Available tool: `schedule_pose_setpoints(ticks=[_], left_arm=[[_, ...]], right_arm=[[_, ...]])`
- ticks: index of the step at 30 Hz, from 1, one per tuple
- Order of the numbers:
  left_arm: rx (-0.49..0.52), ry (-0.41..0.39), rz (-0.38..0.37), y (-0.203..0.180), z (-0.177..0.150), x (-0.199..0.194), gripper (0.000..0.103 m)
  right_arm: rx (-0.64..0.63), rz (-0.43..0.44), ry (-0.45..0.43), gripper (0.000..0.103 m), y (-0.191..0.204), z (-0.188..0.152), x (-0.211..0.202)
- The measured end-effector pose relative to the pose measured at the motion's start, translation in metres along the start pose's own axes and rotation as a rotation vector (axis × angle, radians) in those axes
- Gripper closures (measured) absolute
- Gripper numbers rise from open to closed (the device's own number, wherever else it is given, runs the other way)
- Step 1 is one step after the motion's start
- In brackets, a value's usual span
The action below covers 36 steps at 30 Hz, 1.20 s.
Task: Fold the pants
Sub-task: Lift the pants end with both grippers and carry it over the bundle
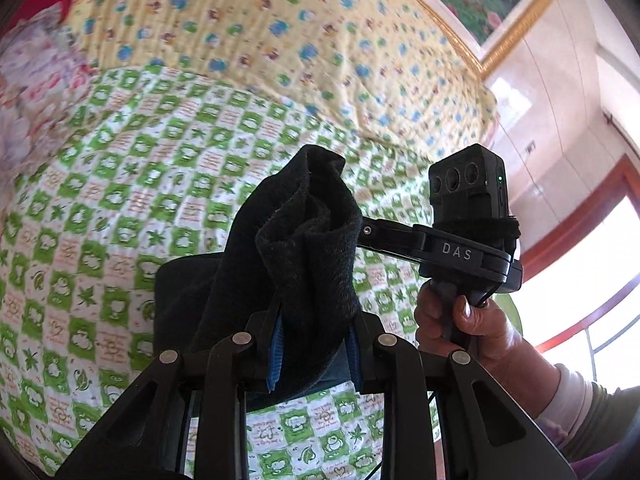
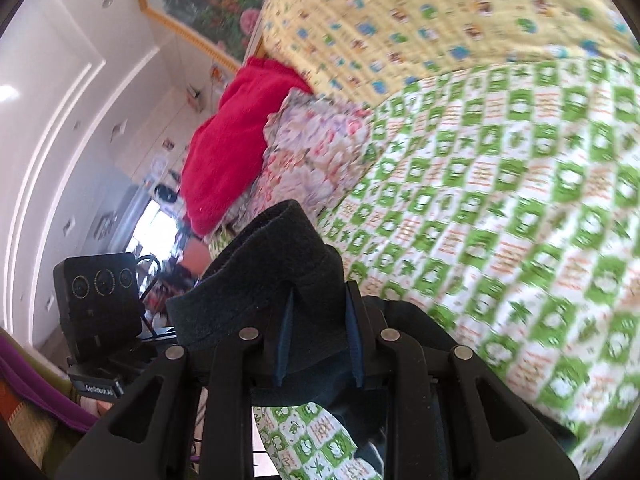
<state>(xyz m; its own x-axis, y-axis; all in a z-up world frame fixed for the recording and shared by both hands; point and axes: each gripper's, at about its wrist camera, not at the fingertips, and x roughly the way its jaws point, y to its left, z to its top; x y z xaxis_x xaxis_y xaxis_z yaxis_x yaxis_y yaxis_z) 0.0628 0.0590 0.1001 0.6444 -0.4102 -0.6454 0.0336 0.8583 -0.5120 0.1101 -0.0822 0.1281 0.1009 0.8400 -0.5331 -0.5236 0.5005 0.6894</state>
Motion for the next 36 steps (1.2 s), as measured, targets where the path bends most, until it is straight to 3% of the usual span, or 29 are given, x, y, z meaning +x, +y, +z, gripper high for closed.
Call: schedule_pose_setpoints(ticks=[12,13,14,15,28,30,33,34,36], left_arm=[[0.158,0.131,-0.021,-0.053,-0.01,0.054,0.077],[0.18,0.149,-0.014,-0.058,-0.013,0.062,0.077],[0.189,0.16,-0.007,-0.06,-0.015,0.067,0.077],[0.204,0.182,0.003,-0.063,-0.02,0.076,0.077],[0.278,0.317,0.029,-0.078,-0.056,0.143,0.077],[0.284,0.331,0.034,-0.08,-0.059,0.15,0.072],[0.268,0.357,0.008,-0.08,-0.06,0.156,0.064],[0.255,0.363,-0.008,-0.08,-0.06,0.155,0.063],[0.257,0.359,-0.015,-0.081,-0.06,0.153,0.06]], right_arm=[[0.109,-0.05,-0.121,0.079,-0.046,-0.038,-0.061],[0.122,-0.053,-0.129,0.082,-0.051,-0.041,-0.065],[0.134,-0.049,-0.137,0.094,-0.057,-0.044,-0.069],[0.153,-0.05,-0.151,0.095,-0.063,-0.047,-0.074],[0.321,-0.15,-0.187,0.095,-0.108,-0.091,-0.095],[0.352,-0.183,-0.193,0.095,-0.113,-0.097,-0.098],[0.385,-0.235,-0.198,0.093,-0.115,-0.102,-0.103],[0.391,-0.238,-0.205,0.089,-0.115,-0.104,-0.105],[0.406,-0.279,-0.209,0.066,-0.113,-0.108,-0.108]])
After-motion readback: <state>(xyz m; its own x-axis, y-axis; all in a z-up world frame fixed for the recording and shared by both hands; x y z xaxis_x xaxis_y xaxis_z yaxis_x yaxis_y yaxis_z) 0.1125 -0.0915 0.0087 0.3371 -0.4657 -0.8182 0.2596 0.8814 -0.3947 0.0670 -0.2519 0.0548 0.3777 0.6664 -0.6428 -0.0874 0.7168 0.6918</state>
